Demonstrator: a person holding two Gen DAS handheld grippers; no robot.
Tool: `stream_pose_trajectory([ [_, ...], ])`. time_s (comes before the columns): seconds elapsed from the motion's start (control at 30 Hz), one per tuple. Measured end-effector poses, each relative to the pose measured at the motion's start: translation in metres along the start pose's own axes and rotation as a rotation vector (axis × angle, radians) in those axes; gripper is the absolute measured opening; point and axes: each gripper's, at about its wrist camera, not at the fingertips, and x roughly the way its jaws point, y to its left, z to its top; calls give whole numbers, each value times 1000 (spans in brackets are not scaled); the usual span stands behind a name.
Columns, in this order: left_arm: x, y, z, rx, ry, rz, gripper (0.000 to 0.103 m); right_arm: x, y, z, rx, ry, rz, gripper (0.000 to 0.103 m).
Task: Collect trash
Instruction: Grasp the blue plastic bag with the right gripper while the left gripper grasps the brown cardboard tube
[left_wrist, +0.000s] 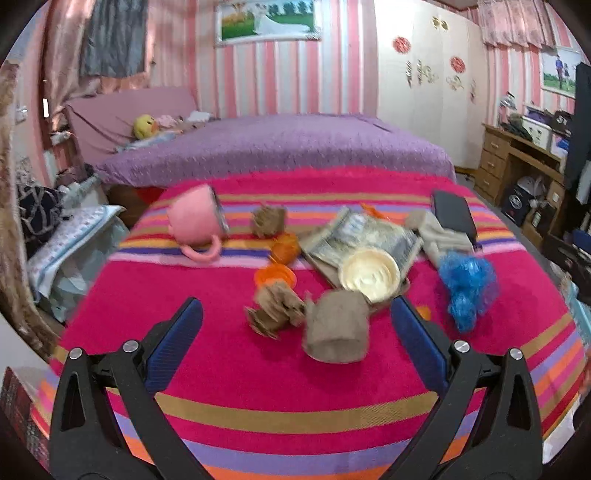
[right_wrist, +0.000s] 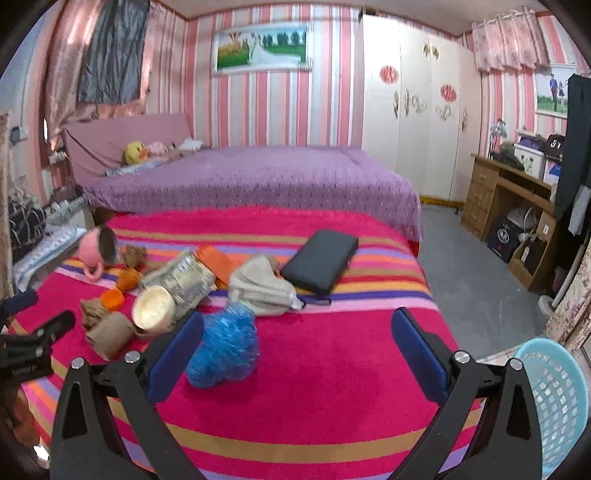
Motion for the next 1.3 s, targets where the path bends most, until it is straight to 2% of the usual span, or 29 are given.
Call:
stream_pose_trajectory([
  [0.1,13,-10,-9,3,28,-7,98,14,-4,-12,-9,25,-22,99],
  [0.2,31,-9,-14,-44,77,-12,98,22,-13,-20,1,47,-45,99],
  [0.27,37,-8,-14,-70,88,-10,92,25,-21,-20,13,58,-58,99],
  [0.33,39,-11,-14,-69,96,-22,80,27,-25,-21,25,64,-66,99],
  [0.47,39,-30,-12,-5,97,-26,80,31,-26,-23,31,79,-32,99],
  [0.5,41,-36,-12,21,99,-16,76,32,-24,-24,22,82,-27,99],
  [0.53,45,-43,-13,49,111,-15,65,32,-21,-25,12,84,-21,99],
  [0.63,50,-45,-13,53,147,-36,40,32,-15,-25,9,89,8,99],
  [0.73,43,-39,-12,39,138,-64,38,32,-4,-25,-3,88,46,99],
  [1.0,25,-14,-8,2,92,-32,36,58,45,-25,-64,148,100,98],
  [1.07,27,-11,-8,-7,100,-30,36,64,53,-26,-76,169,108,87],
  [1.1,28,-11,-8,-8,104,-32,36,68,56,-27,-80,188,117,76],
  [1.17,28,-10,-9,-9,110,-36,36,74,62,-30,-88,217,138,64],
  [1.23,28,-10,-8,-10,110,-39,36,76,66,-32,-105,226,156,45],
  [1.3,28,-11,-8,-9,104,-35,36,72,68,-31,-111,211,165,38],
])
